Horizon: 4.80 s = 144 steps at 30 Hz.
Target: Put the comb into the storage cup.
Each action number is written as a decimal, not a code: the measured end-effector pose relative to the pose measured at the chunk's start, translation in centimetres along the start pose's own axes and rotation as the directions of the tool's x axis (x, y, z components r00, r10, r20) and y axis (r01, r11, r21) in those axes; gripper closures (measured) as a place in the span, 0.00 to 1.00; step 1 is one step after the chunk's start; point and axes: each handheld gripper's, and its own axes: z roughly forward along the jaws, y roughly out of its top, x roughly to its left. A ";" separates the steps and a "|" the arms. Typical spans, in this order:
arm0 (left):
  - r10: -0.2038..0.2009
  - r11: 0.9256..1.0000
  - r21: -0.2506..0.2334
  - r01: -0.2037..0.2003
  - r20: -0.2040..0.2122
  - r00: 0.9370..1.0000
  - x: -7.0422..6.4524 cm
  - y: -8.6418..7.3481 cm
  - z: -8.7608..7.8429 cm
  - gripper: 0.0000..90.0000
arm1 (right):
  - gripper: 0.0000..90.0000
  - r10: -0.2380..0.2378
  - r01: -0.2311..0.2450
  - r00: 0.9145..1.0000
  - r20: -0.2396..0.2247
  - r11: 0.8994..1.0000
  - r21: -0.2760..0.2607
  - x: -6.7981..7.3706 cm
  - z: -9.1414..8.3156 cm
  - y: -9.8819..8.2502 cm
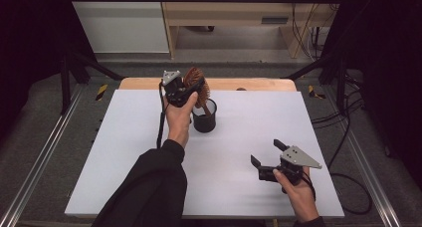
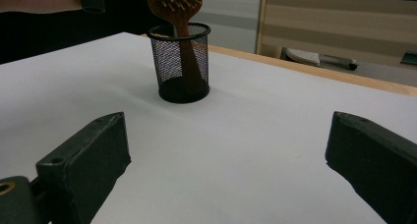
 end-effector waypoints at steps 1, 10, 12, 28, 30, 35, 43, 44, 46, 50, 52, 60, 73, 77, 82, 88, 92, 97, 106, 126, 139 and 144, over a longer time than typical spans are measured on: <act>0.003 1.000 0.002 -0.003 0.001 1.000 0.0 0.0 0.0 0.55 | 0.04 0.000 0.000 1.000 0.000 1.000 -0.001 0.0 0.0 0.0; 0.001 1.000 -0.001 -0.001 0.002 1.000 0.1 -0.1 0.0 0.55 | 0.04 0.000 0.000 1.000 -0.003 1.000 0.000 0.0 0.0 0.0; 0.001 1.000 -0.002 -0.001 0.002 1.000 0.1 -0.1 0.0 0.55 | 0.04 0.001 -0.001 1.000 -0.003 1.000 0.000 0.0 0.0 0.0; 0.009 1.000 0.007 -0.009 0.010 1.000 0.1 0.0 -0.1 0.54 | 0.03 -0.001 0.001 1.000 -0.007 1.000 -0.001 0.2 0.1 0.0; 0.012 1.000 0.011 -0.012 0.014 1.000 0.1 0.0 -0.2 0.54 | 0.03 -0.004 0.004 1.000 -0.008 1.000 -0.001 0.2 0.1 0.0; 0.018 1.000 0.017 -0.018 0.015 1.000 0.2 0.1 -0.3 0.54 | 0.03 -0.006 0.006 1.000 -0.008 1.000 -0.001 0.3 0.1 0.0; 0.033 0.999 0.020 -0.034 0.015 0.999 0.3 0.1 -0.3 0.53 | 0.03 -0.006 0.006 1.000 -0.008 1.000 -0.001 0.3 0.1 0.0; 0.034 0.999 0.021 -0.034 0.015 0.999 0.3 0.1 -0.3 0.53 | 0.03 -0.006 0.006 1.000 -0.008 1.000 0.000 0.3 0.1 0.0; 0.035 0.999 0.023 -0.035 0.016 0.999 0.4 0.1 -0.3 0.52 | 0.03 -0.007 0.007 1.000 -0.008 1.000 0.000 0.3 0.1 0.0; 0.030 0.999 0.029 -0.031 0.018 0.999 0.8 0.2 -0.2 0.52 | 0.03 -0.007 0.007 1.000 -0.007 1.000 0.000 0.3 0.1 0.0; 0.026 0.999 0.032 -0.027 0.018 1.000 1.0 0.2 -0.2 0.51 | 0.03 -0.008 0.008 1.000 -0.007 1.000 -0.001 0.3 0.1 0.0; 0.031 0.999 0.034 -0.031 0.013 0.999 1.3 0.2 -0.3 0.50 | 0.03 -0.009 0.009 1.000 -0.007 1.000 0.001 0.3 0.2 0.0; 0.054 0.998 0.043 -0.054 0.006 0.999 1.8 0.1 -0.3 0.44 | 0.03 -0.010 0.010 1.000 -0.006 1.000 0.002 0.2 0.2 0.0; 0.046 0.998 0.045 -0.046 0.003 0.999 2.0 0.1 -0.3 0.43 | 0.03 -0.010 0.010 1.000 -0.005 1.000 0.003 0.3 0.2 0.0; 0.044 0.998 0.047 -0.045 0.003 0.999 2.2 0.1 -0.3 0.42 | 0.03 -0.013 0.013 1.000 -0.008 1.000 0.005 0.3 0.2 0.0; 0.035 0.998 0.047 -0.036 0.017 0.999 2.5 0.1 -0.3 0.39 | 0.03 -0.012 0.012 1.000 -0.009 1.000 0.007 0.3 0.2 -0.1; 0.040 0.998 0.048 -0.041 0.020 0.999 2.6 0.0 -0.3 0.38 | 0.03 -0.011 0.011 1.000 -0.009 1.000 0.006 0.3 0.3 -0.1; 0.035 0.998 0.050 -0.036 0.021 0.999 2.7 0.0 -0.2 0.34 | 0.03 -0.011 0.011 1.000 -0.008 1.000 0.006 0.3 0.3 -0.1; 0.029 0.998 0.056 -0.030 0.019 0.999 3.0 0.0 -0.1 0.32 | 0.03 -0.011 0.012 1.000 -0.010 1.000 0.007 0.3 0.3 -0.1; 0.020 0.998 0.067 -0.020 0.009 1.000 3.7 -0.2 -0.1 0.29 | 0.03 -0.014 0.015 1.000 -0.012 1.000 0.009 0.4 0.3 -0.1; 0.009 0.998 0.060 -0.010 0.008 1.000 4.3 -0.2 -0.3 0.29 | 0.03 -0.019 0.019 1.000 -0.015 1.000 0.014 0.5 0.4 -0.1; 0.012 0.998 0.055 -0.012 0.011 1.000 4.4 -0.2 -0.4 0.29 | 0.03 -0.019 0.020 1.000 -0.016 1.000 0.016 0.6 0.4 -0.1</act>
